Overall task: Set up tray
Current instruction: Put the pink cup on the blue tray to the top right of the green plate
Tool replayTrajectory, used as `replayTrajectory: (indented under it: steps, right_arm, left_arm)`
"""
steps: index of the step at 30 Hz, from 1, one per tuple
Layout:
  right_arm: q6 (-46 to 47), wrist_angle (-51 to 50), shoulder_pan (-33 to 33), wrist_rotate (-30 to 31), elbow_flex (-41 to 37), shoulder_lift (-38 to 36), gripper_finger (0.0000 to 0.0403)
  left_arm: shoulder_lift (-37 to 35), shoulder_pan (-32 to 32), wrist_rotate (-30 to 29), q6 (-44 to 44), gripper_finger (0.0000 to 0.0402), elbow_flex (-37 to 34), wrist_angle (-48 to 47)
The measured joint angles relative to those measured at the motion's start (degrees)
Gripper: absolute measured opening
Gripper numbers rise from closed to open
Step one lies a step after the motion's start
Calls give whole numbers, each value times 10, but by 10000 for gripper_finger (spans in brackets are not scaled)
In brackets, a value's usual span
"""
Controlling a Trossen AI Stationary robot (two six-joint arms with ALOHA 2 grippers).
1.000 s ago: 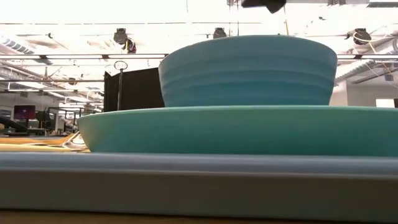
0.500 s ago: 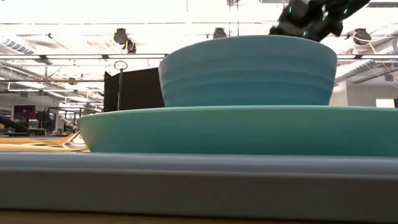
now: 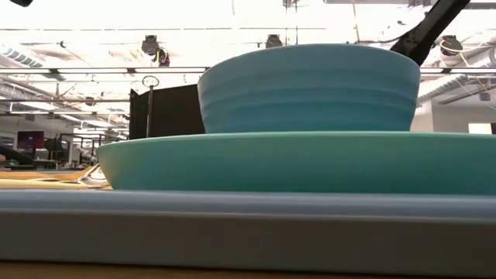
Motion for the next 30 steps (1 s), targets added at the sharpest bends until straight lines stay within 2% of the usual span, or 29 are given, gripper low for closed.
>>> replayTrajectory:
  steps: [3, 8, 11, 19, 23, 28, 30]
  right_arm:
    - [-7, 15, -13, -34, 0, 27, 200]
    - [-21, 17, -17, -45, 1, 60, 202]
    - [-21, -6, -18, -77, 1, 63, 202]
    - [-25, -89, 18, -89, 0, 64, 182]
    - [-14, -79, 60, -90, -10, 64, 135]
    - [-18, -69, 113, -76, -12, 56, 29]
    - [-26, -58, 135, -69, -12, 44, 10]
  left_arm:
    - [0, 9, 12, 13, 93, 0, 0]
    - [0, 23, 37, 27, 93, 0, -1]
    - [0, 31, 51, 36, 93, 0, -1]
    - [0, 36, 71, 22, 93, 0, -1]
    - [0, 34, 71, 16, 93, 0, 0]
    - [0, 34, 71, 13, 93, 0, 0]
    - [0, 34, 72, 14, 93, 0, 0]
